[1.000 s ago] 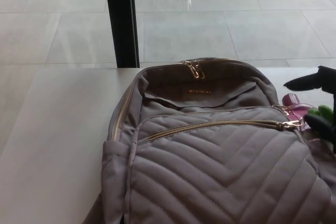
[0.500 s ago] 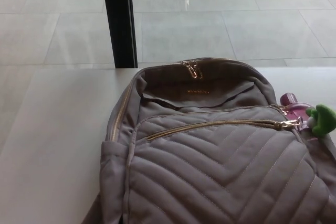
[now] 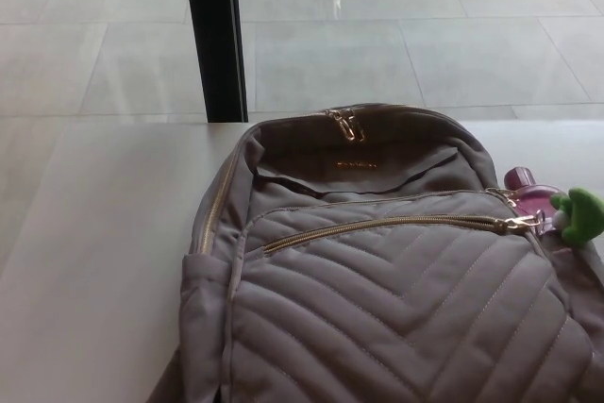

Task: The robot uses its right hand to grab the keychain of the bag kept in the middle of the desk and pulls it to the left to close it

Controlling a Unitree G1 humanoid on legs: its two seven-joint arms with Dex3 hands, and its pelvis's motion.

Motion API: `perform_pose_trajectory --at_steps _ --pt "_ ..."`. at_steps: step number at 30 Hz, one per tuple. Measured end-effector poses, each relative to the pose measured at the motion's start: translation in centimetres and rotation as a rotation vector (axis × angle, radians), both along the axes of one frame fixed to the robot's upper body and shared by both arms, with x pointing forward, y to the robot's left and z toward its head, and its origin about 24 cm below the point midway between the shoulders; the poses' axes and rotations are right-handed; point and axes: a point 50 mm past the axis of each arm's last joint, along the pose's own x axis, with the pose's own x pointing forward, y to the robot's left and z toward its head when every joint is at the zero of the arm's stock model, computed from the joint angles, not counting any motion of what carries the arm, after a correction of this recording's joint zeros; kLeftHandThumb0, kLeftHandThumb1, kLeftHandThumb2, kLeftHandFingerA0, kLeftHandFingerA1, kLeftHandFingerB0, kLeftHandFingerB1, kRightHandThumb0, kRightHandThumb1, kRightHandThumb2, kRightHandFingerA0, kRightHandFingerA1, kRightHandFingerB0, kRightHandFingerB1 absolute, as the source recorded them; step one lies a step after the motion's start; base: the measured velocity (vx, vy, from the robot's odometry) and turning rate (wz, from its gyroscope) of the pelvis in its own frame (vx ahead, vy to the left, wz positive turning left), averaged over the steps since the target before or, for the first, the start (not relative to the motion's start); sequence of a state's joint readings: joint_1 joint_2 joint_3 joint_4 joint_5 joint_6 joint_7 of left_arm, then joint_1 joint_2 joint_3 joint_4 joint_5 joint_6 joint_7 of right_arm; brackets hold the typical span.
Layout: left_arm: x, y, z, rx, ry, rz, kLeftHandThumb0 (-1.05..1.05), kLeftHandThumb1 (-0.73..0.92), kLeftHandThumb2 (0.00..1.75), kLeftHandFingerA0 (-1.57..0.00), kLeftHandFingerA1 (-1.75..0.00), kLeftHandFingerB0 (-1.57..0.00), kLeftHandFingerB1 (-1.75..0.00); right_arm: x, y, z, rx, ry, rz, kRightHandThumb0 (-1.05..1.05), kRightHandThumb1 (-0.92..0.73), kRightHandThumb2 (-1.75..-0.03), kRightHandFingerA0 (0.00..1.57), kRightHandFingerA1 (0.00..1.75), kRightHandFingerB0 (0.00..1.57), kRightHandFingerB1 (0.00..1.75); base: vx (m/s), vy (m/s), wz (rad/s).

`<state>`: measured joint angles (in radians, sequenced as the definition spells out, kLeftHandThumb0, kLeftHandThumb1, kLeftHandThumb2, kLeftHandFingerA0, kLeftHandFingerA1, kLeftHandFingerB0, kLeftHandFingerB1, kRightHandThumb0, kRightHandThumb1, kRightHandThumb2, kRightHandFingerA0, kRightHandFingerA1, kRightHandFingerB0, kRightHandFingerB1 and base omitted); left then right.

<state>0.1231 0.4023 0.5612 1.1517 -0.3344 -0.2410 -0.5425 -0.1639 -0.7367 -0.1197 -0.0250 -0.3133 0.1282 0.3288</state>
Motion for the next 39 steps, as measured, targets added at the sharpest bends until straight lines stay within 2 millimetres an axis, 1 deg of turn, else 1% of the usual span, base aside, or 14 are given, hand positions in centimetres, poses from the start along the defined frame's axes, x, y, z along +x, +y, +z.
perform_pose_trajectory --at_steps 1,10,14,18,19,22,23,24,25,27,28,31,32,39 --pt "0.0 0.0 0.0 0.001 -0.001 -0.001 -1.05 0.77 0.8 -0.98 -1.13 -0.98 -1.05 0.2 0.0 -0.1 0.0 0.005 -0.002 -0.6 -0.55 -0.96 1.16 1.37 0.46 0.57 0.0 0.0 0.0" --pt "-0.2 0.0 0.0 0.003 0.004 0.002 -1.05 0.79 0.81 -0.97 -1.13 -0.96 -1.06 1.7 0.0 0.0 -0.022 0.013 -0.031 -0.63 -0.67 -0.66 0.85 1.59 0.49 0.41 0.0 0.0 0.0" --pt "-0.2 0.1 0.0 0.005 0.003 0.004 -1.05 0.8 0.82 -0.98 -1.14 -0.97 -1.06 2.0 0.2 0.6 -0.025 -0.007 -0.026 -0.65 -0.57 -0.95 1.13 1.37 0.46 0.56 0.0 0.0 0.0" --pt "-0.2 0.1 0.1 0.008 0.001 0.005 -1.05 0.81 0.82 -0.99 -1.13 -0.99 -1.05 1.8 0.8 0.9 -0.033 -0.023 -0.003 -0.66 -0.71 -0.63 1.0 1.37 0.48 0.38 0.0 0.0 0.0" --pt "-0.1 0.1 0.1 0.007 0.0 0.005 -1.05 0.81 0.82 -1.0 -1.13 -1.0 -1.05 1.6 1.1 0.9 -0.036 -0.026 0.008 -0.73 -0.62 -0.99 1.06 1.25 0.4 0.51 0.0 0.0 0.0" --pt "-0.1 0.1 0.1 0.007 -0.002 0.007 -1.05 0.81 0.83 -1.0 -1.13 -0.98 -1.06 1.2 1.8 0.7 -0.046 -0.015 0.04 -0.75 -0.62 -0.99 1.02 1.26 0.36 0.49 0.0 0.0 0.0" --pt "-0.1 0.1 0.1 0.007 -0.002 0.008 -1.05 0.81 0.84 -1.02 -1.13 -0.99 -1.06 1.1 1.9 0.6 -0.048 -0.009 0.047 -0.68 -0.72 -0.63 0.97 1.33 0.44 0.36 0.0 0.0 0.0" --pt "-0.1 0.1 0.1 0.007 -0.002 0.008 -1.05 0.81 0.83 -1.0 -1.13 -1.0 -1.05 0.9 2.1 0.4 -0.05 0.002 0.055 -0.7 -0.59 -0.98 0.99 1.21 0.31 0.48 0.0 0.0 0.0" --pt "-0.1 0.1 0.1 0.007 -0.002 0.009 -1.05 0.82 0.84 -1.0 -1.14 -0.99 -1.05 0.8 2.2 0.3 -0.052 0.011 0.06 -0.7 -0.68 -0.64 0.96 1.35 0.4 0.37 0.0 0.0 0.0" --pt "-0.1 0.1 0.1 0.008 -0.001 0.008 -1.05 0.83 0.83 -0.99 -1.15 -1.0 -1.06 0.7 2.4 0.0 -0.057 0.032 0.072 -0.67 -0.58 -0.98 0.96 1.19 0.27 0.47 0.0 0.0 0.0" --pt "-0.1 0.1 0.1 0.008 -0.001 0.008 -1.05 0.82 0.83 -0.97 -1.15 -0.96 -1.07 0.6 2.4 -0.1 -0.059 0.041 0.078 -0.69 -0.73 -0.62 0.97 1.3 0.4 0.35 0.0 0.0 0.0" --pt "-0.2 0.1 0.1 0.008 -0.001 0.008 -1.05 0.83 0.84 -0.98 -1.14 -0.97 -1.05 0.6 2.8 -0.2 -0.065 0.064 0.094 -0.72 -0.6 -0.95 0.98 1.18 0.31 0.47 0.0 0.0 0.0" --pt "-0.1 0.1 0.1 0.009 -0.002 0.008 -1.05 0.84 0.86 -0.99 -1.13 -0.97 -1.05 0.6 2.9 -0.3 -0.066 0.073 0.1 -0.72 -0.75 -0.63 0.91 1.32 0.33 0.32 0.0 0.0 0.0" --pt "-0.1 0.1 0.1 0.009 -0.002 0.008 -1.05 0.84 0.87 -0.98 -1.16 -0.96 -1.07 0.5 3.9 -0.8 -0.082 0.135 0.134 -0.7 -0.73 -0.62 0.92 1.31 0.25 0.31 0.0 0.0 0.0"
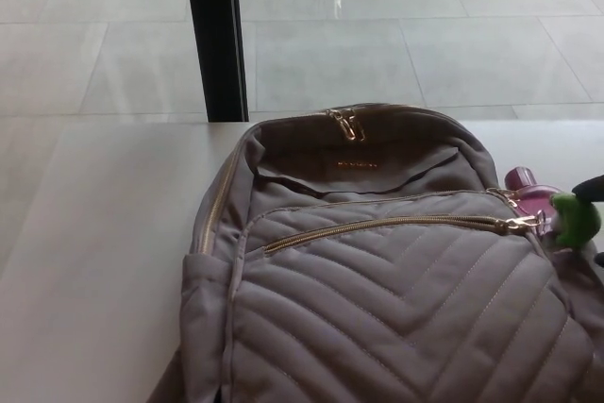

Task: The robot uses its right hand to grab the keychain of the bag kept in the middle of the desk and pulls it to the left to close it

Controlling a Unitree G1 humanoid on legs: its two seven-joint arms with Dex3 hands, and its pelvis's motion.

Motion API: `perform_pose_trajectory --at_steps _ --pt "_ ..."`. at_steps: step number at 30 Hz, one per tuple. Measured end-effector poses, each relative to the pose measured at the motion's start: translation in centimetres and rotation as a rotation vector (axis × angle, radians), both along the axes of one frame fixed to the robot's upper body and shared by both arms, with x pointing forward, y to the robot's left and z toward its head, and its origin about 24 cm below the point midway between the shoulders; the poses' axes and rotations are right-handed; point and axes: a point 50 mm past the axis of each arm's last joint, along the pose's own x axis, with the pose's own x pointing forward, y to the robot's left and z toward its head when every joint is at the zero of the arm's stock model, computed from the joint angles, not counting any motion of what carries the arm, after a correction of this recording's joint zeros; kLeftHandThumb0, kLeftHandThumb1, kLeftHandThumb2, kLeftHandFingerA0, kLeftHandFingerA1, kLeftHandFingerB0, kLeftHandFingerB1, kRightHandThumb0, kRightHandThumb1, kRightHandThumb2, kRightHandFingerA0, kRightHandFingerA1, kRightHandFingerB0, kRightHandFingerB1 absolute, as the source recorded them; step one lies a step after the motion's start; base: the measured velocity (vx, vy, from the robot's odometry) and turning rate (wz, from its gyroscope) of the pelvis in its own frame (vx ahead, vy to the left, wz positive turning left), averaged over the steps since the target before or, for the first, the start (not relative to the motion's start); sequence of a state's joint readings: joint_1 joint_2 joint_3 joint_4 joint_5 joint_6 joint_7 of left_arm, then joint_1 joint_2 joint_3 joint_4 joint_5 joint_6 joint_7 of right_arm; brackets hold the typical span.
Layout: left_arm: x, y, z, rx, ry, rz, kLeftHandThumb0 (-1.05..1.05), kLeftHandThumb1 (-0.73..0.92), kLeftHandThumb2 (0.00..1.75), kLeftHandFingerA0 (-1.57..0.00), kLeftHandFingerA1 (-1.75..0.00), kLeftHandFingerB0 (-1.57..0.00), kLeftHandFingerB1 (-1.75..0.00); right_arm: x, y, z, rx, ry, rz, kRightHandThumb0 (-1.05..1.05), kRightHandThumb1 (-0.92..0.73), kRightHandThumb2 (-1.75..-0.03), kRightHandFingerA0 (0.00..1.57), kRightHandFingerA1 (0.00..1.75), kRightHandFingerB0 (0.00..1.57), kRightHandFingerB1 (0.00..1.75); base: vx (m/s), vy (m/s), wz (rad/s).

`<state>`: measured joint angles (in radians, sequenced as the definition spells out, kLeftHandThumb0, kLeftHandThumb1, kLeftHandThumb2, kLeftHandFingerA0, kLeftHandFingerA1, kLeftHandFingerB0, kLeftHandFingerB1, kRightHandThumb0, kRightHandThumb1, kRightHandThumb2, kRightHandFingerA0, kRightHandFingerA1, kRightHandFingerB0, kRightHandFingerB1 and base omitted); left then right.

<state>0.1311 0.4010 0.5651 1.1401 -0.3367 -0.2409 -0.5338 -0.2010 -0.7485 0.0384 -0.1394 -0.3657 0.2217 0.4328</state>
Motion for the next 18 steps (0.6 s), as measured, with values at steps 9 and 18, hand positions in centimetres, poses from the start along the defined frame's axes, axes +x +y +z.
perform_pose_trajectory --at_steps 9,18 --pt "-0.1 0.0 0.0 -0.001 0.002 0.002 -1.05 0.84 0.84 -1.01 -1.13 -0.99 -1.05 0.5 0.3 -0.2 -0.023 0.023 -0.004 -0.71 -0.73 -0.63 0.93 1.29 0.24 0.3 0.0 0.0 0.0" --pt "-0.2 0.0 -0.1 -0.003 0.004 0.004 -1.05 0.86 0.93 -1.0 -1.16 -0.94 -1.09 1.0 -0.6 -0.7 -0.045 0.043 -0.052 -0.68 -0.71 -0.62 0.97 1.34 0.33 0.33 0.0 0.0 0.0"
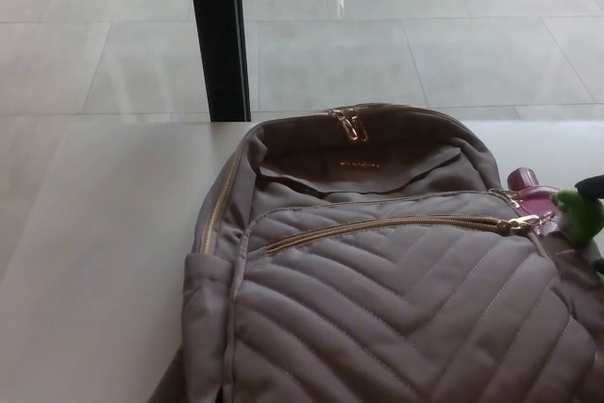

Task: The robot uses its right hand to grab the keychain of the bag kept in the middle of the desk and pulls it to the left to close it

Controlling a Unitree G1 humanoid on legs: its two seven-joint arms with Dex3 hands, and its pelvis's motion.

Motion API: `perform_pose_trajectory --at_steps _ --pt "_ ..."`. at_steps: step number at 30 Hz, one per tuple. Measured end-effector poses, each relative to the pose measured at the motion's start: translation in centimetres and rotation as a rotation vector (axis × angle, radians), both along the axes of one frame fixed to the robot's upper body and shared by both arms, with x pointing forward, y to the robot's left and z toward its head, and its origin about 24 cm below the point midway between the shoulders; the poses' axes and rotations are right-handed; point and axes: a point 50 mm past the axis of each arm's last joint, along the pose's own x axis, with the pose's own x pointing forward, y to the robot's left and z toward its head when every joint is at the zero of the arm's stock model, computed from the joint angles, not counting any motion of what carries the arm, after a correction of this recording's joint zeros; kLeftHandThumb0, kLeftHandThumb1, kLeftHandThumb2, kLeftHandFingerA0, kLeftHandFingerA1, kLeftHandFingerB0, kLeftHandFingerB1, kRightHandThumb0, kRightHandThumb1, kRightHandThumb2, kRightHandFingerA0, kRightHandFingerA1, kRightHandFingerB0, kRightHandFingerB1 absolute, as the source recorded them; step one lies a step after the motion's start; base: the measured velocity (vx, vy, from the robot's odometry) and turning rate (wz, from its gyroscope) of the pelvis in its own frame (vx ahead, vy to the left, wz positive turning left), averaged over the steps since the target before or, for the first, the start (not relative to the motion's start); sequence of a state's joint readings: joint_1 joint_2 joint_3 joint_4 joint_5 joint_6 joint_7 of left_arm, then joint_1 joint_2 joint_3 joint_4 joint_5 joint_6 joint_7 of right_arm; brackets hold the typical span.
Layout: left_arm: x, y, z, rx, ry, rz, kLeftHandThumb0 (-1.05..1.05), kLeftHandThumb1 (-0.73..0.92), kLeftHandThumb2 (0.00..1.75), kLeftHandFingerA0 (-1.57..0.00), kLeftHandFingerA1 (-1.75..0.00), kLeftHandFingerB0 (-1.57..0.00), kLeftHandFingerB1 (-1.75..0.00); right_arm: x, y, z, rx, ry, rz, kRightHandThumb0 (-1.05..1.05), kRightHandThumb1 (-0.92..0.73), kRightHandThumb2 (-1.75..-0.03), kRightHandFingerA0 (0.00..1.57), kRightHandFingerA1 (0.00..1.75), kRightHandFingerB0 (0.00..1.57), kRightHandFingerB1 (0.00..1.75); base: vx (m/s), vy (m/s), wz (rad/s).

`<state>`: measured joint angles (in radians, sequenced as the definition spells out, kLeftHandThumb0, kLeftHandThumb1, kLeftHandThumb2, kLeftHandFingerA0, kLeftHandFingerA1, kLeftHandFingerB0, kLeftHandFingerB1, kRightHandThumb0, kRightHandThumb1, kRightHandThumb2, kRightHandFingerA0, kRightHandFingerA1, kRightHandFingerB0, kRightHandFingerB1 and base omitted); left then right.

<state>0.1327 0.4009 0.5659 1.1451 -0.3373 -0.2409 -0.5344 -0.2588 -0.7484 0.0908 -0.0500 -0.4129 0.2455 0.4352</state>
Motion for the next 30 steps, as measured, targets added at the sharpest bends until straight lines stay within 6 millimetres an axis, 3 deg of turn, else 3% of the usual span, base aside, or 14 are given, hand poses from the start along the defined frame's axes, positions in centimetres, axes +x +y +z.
perform_pose_trajectory --at_steps 7,8,9,10,12,13,14,16,17,18,25,28,29,30 --pt "-0.1 0.0 0.0 -0.001 0.001 0.0 -1.05 0.85 0.94 -1.01 -1.16 -0.95 -1.09 0.4 -0.3 -0.2 0.004 -0.026 -0.019 -0.65 -0.65 -0.63 0.95 1.42 0.38 0.36 0.0 0.0 0.0" --pt "-0.1 0.0 0.0 -0.001 0.0 0.0 -1.05 0.86 0.86 -1.03 -1.13 -0.98 -1.08 0.5 -0.2 -0.3 0.008 -0.031 -0.016 -0.74 -0.6 -0.94 1.01 1.33 0.32 0.47 0.0 0.0 0.0" --pt "0.0 0.0 0.0 -0.001 0.0 0.0 -1.05 0.86 0.86 -1.03 -1.13 -0.98 -1.08 0.5 -0.1 -0.3 0.012 -0.036 -0.012 -0.74 -0.6 -0.94 1.01 1.33 0.32 0.47 0.0 0.0 0.0" --pt "0.0 -0.1 0.0 -0.001 -0.001 0.0 -1.05 0.87 0.87 -1.03 -1.13 -0.97 -1.08 0.6 0.0 -0.3 0.018 -0.043 -0.007 -0.63 -0.66 -0.65 0.88 1.6 0.41 0.38 0.0 0.0 0.0" --pt "0.0 -0.1 -0.1 -0.002 -0.001 0.001 -1.05 0.87 0.86 -1.03 -1.13 -0.95 -1.08 0.7 0.1 -0.4 0.018 -0.047 -0.001 -0.6 -0.65 -0.65 0.9 1.58 0.41 0.38 0.0 0.0 0.0" --pt "0.0 -0.1 -0.1 -0.003 0.0 0.002 -1.05 0.88 0.86 -1.04 -1.12 -0.97 -1.08 0.8 0.2 -0.5 0.017 -0.048 0.005 -0.66 -0.56 -0.93 1.0 1.34 0.32 0.49 0.0 0.0 0.0" --pt "0.0 -0.1 -0.1 -0.003 0.0 0.002 -1.05 0.88 0.86 -1.04 -1.12 -0.97 -1.08 0.8 0.3 -0.6 0.017 -0.048 0.009 -0.66 -0.56 -0.93 1.0 1.34 0.32 0.49 0.0 0.0 0.0" --pt "-0.1 -0.1 -0.1 -0.004 0.002 0.004 -1.05 0.89 0.87 -1.02 -1.14 -0.96 -1.09 0.9 0.4 -0.6 0.016 -0.051 0.018 -0.67 -0.57 -0.92 1.0 1.34 0.32 0.48 0.0 0.0 0.0" --pt "-0.1 -0.1 -0.1 -0.004 0.002 0.005 -1.05 0.89 0.87 -1.01 -1.15 -0.94 -1.12 1.0 0.5 -0.5 0.016 -0.055 0.025 -0.58 -0.66 -0.63 0.86 1.51 0.41 0.37 0.0 0.0 0.0" --pt "-0.1 -0.1 -0.1 -0.004 0.002 0.005 -1.05 0.89 0.95 -1.04 -1.15 -0.95 -1.11 1.1 0.6 -0.5 0.016 -0.059 0.032 -0.64 -0.56 -0.91 0.99 1.32 0.32 0.49 0.0 0.0 0.0" --pt "0.0 -0.2 -0.2 -0.005 -0.004 0.008 -1.05 0.89 0.87 -1.01 -1.14 -0.95 -1.11 1.4 1.3 -0.8 0.014 -0.063 0.062 -0.6 -0.54 -0.87 1.01 1.37 0.35 0.5 0.0 0.0 0.0" --pt "-0.1 -0.2 -0.2 -0.005 -0.004 0.011 -1.05 0.91 0.88 -1.0 -1.16 -0.93 -1.13 1.7 0.8 -1.1 0.0 -0.052 0.046 -0.56 -0.54 -0.89 0.91 1.28 0.31 0.48 0.0 0.0 0.0" --pt "-0.1 -0.2 -0.2 -0.005 -0.003 0.012 -1.05 0.91 0.88 -0.99 -1.16 -0.94 -1.13 1.8 0.6 -1.1 -0.007 -0.049 0.038 -0.45 -0.66 -0.6 0.81 1.5 0.43 0.37 0.0 0.0 0.0" --pt "-0.1 -0.2 -0.2 -0.004 -0.003 0.012 -1.05 0.9 0.88 -1.0 -1.17 -0.94 -1.13 1.9 0.5 -1.1 -0.012 -0.047 0.033 -0.43 -0.65 -0.63 0.8 1.51 0.43 0.38 0.0 0.0 0.0"
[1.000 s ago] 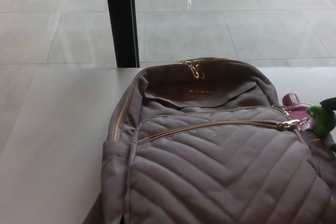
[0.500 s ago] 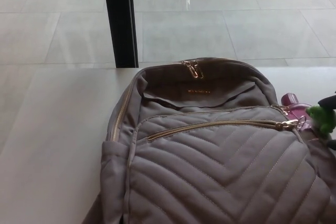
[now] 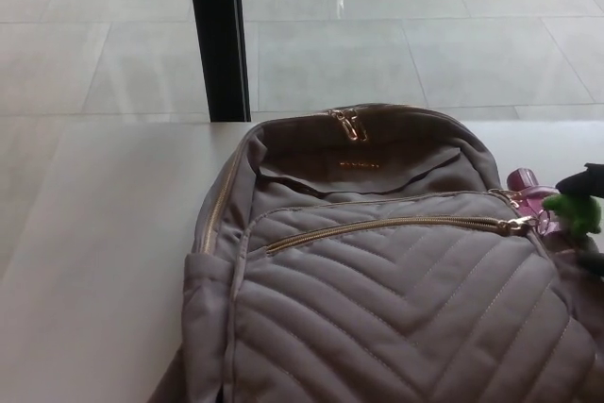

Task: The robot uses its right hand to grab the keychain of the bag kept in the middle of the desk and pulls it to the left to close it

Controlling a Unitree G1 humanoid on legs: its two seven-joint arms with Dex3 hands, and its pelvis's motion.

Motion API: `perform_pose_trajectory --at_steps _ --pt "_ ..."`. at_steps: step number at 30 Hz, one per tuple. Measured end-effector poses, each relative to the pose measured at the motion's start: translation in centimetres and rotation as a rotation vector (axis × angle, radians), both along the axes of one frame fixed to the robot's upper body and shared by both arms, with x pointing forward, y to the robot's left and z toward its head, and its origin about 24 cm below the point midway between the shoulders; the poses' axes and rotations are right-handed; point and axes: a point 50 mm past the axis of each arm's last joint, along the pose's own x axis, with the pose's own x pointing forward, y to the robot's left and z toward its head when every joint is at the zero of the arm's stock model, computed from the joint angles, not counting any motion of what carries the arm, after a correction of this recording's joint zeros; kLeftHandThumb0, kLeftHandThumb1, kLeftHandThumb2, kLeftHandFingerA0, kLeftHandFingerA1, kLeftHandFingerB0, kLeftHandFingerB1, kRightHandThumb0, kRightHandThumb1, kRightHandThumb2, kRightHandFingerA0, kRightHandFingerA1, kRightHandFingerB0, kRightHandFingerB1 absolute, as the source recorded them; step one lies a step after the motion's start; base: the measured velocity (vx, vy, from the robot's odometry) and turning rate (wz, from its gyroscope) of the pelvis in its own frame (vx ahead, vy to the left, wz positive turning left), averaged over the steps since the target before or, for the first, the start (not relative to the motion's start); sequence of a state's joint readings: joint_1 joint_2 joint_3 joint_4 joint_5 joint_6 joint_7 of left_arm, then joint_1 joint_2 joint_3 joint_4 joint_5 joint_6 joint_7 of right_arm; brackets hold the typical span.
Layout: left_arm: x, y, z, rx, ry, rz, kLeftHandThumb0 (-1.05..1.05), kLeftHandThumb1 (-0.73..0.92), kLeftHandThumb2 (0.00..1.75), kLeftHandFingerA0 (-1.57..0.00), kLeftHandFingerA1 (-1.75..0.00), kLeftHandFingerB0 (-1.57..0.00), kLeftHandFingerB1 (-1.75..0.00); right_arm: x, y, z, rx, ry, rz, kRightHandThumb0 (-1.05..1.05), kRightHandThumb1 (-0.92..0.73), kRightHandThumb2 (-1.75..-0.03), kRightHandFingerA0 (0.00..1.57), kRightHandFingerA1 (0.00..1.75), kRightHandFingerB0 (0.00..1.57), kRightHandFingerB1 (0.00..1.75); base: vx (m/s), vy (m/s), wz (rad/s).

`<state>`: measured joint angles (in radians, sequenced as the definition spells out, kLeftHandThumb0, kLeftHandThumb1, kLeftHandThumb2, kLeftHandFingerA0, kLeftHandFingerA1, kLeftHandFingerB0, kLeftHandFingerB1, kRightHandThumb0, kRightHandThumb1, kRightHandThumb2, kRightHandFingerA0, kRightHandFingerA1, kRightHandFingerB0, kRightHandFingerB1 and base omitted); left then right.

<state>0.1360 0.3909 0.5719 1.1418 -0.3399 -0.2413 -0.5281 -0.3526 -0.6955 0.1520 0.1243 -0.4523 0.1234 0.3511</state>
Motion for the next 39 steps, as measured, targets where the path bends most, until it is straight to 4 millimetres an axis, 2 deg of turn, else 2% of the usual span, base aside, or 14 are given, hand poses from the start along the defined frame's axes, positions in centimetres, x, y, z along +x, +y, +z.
perform_pose_trajectory --at_steps 7,9,16,17,21,30,32,33,34,35,36,37,38,39 --pt "0.1 0.0 0.0 0.0 -0.003 0.003 -1.05 0.92 0.94 -1.03 -1.16 -0.99 -1.1 0.6 -0.2 -0.1 -0.025 0.007 -0.014 -0.29 -0.71 -0.61 0.83 1.41 0.5 0.39 0.0 0.0 0.0" --pt "0.1 -0.1 -0.1 -0.002 -0.004 0.004 -1.05 0.92 0.94 -1.02 -1.18 -1.0 -1.1 0.8 0.1 -0.1 -0.031 0.005 -0.008 -0.28 -0.69 -0.65 0.82 1.47 0.5 0.4 0.0 0.0 0.0" --pt "-0.1 -0.2 -0.2 -0.004 -0.004 0.013 -1.05 0.92 0.98 -1.02 -1.18 -0.99 -1.1 1.2 1.1 -0.2 -0.047 -0.004 0.017 -0.24 -0.78 -0.63 0.77 1.48 0.55 0.4 0.0 0.0 0.0" --pt "-0.2 -0.2 -0.2 -0.003 -0.002 0.015 -1.05 0.92 0.9 -1.02 -1.16 -0.99 -1.09 1.3 1.3 -0.2 -0.047 -0.005 0.022 -0.24 -0.78 -0.63 0.77 1.51 0.55 0.4 0.0 0.0 0.0" --pt "-0.3 -0.2 -0.2 -0.001 0.003 0.02 -1.05 0.92 0.9 -1.02 -1.16 -0.99 -1.09 1.5 1.9 -0.3 -0.043 -0.009 0.051 -0.21 -0.77 -0.64 0.76 1.56 0.56 0.41 0.0 0.0 0.0" --pt "-0.3 -0.2 -0.2 0.009 -0.002 0.022 -1.05 0.92 1.0 -1.02 -1.19 -0.99 -1.11 1.6 1.6 -0.7 -0.081 -0.003 0.06 -0.2 -0.75 -0.68 0.82 1.47 0.82 0.52 0.0 0.0 0.0" --pt "-0.3 -0.1 -0.2 0.011 -0.002 0.022 -1.05 0.92 1.0 -1.0 -1.2 -0.98 -1.13 1.7 1.2 -0.7 -0.098 -0.001 0.052 -0.21 -0.71 -0.77 0.84 1.47 0.87 0.61 0.0 0.0 0.0" --pt "-0.3 -0.1 -0.2 0.011 -0.002 0.021 -1.05 0.92 0.99 -1.02 -1.18 -0.99 -1.11 1.8 1.1 -0.7 -0.102 0.0 0.047 -0.19 -0.65 -0.89 0.89 1.47 0.94 0.72 0.0 0.0 0.0" --pt "-0.3 -0.1 -0.1 0.012 -0.003 0.021 -1.05 0.92 0.99 -1.02 -1.18 -0.99 -1.11 1.8 0.9 -0.6 -0.106 -0.001 0.043 -0.19 -0.65 -0.89 0.89 1.47 0.94 0.72 0.0 0.0 0.0" --pt "-0.3 -0.1 -0.1 0.013 -0.003 0.021 -1.05 0.92 0.99 -1.03 -1.18 -1.01 -1.1 1.8 0.9 -0.6 -0.107 -0.001 0.043 -0.17 -0.64 -0.94 0.91 1.55 0.85 1.16 0.0 0.0 0.0" --pt "-0.3 -0.1 -0.1 0.014 -0.005 0.02 -1.05 0.92 0.99 -1.03 -1.18 -1.01 -1.1 1.9 0.8 -0.6 -0.107 -0.005 0.043 -0.17 -0.64 -0.94 0.91 1.55 0.85 1.16 0.0 0.0 0.0" --pt "-0.2 -0.1 -0.1 0.015 -0.005 0.02 -1.05 0.92 1.0 -1.04 -1.17 -1.01 -1.09 1.9 0.8 -0.7 -0.106 -0.011 0.043 -0.19 -0.63 -0.99 0.89 1.61 0.82 1.31 0.0 0.0 0.0" --pt "-0.2 -0.1 -0.1 0.015 -0.006 0.02 -1.05 0.92 1.0 -1.04 -1.17 -1.01 -1.09 1.8 0.8 -0.7 -0.105 -0.017 0.044 -0.19 -0.63 -0.99 0.89 1.61 0.82 1.31 0.0 0.0 0.0" --pt "-0.2 -0.1 -0.1 0.016 -0.006 0.02 -1.05 0.92 0.92 -1.04 -1.17 -1.01 -1.1 1.8 0.8 -0.8 -0.103 -0.023 0.045 -0.17 -0.64 -0.99 0.87 1.67 0.77 1.46 0.0 0.0 0.0"
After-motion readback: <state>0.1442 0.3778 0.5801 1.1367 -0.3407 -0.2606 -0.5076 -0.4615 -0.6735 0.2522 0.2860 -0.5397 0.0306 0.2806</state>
